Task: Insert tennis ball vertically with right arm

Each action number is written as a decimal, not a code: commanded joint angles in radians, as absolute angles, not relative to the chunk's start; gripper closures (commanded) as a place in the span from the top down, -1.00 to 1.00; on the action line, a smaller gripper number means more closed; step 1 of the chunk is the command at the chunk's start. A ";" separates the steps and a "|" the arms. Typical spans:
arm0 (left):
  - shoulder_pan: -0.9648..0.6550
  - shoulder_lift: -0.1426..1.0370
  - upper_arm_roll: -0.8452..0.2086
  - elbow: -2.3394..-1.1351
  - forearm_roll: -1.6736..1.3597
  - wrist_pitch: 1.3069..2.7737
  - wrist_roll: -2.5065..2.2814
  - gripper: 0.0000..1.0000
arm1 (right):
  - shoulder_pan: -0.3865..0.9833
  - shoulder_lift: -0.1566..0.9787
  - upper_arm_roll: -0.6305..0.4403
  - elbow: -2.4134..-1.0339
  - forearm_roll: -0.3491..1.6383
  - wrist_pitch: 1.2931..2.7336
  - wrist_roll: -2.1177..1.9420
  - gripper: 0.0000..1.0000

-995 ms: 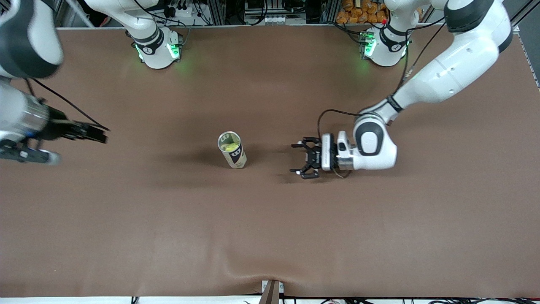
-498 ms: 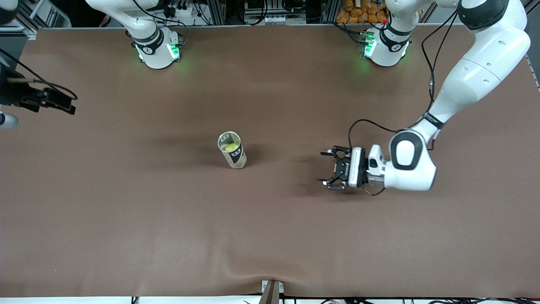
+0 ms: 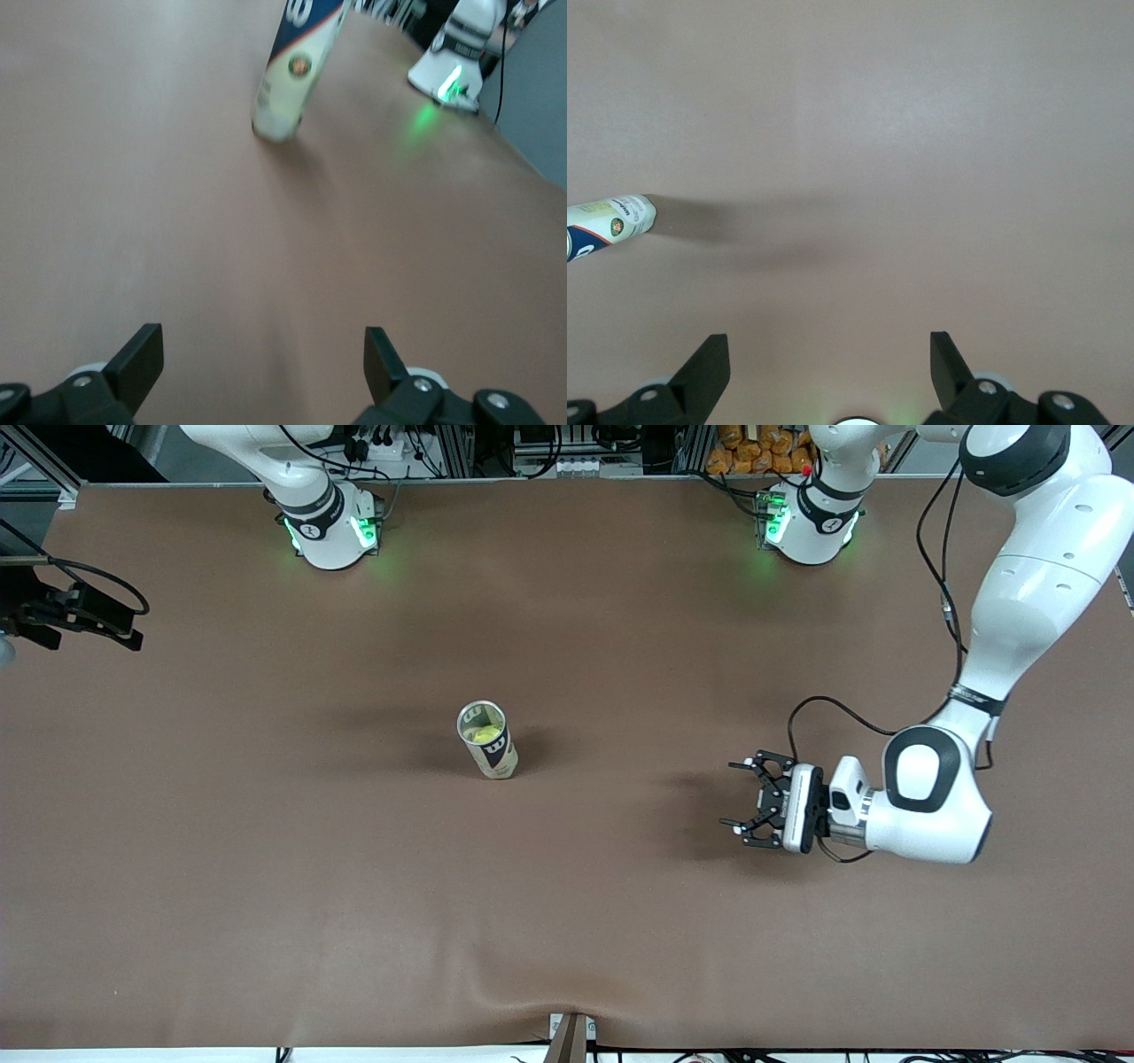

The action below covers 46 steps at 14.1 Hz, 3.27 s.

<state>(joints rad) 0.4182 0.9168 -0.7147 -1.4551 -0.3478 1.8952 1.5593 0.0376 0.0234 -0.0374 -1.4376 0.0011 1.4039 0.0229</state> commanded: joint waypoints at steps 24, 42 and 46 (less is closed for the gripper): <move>-0.066 0.315 -0.189 -1.273 -0.071 1.253 0.082 1.00 | 0.012 -0.003 -0.054 -1.536 -0.006 1.491 0.014 1.00; 0.034 -0.113 -0.043 -1.498 0.021 1.362 -0.092 1.00 | -0.005 -0.003 -0.055 -1.525 0.006 1.454 0.012 1.00; 0.057 -0.262 -0.054 -1.740 -0.011 1.502 -0.084 1.00 | 0.002 -0.002 -0.051 -1.522 0.008 1.463 0.011 1.00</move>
<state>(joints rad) 0.0413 -0.1717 -0.0356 -1.6089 -0.0017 1.4385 -0.0817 0.0144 0.0142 -0.0631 -1.5112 0.0021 1.4611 0.0220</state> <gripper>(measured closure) 0.000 0.000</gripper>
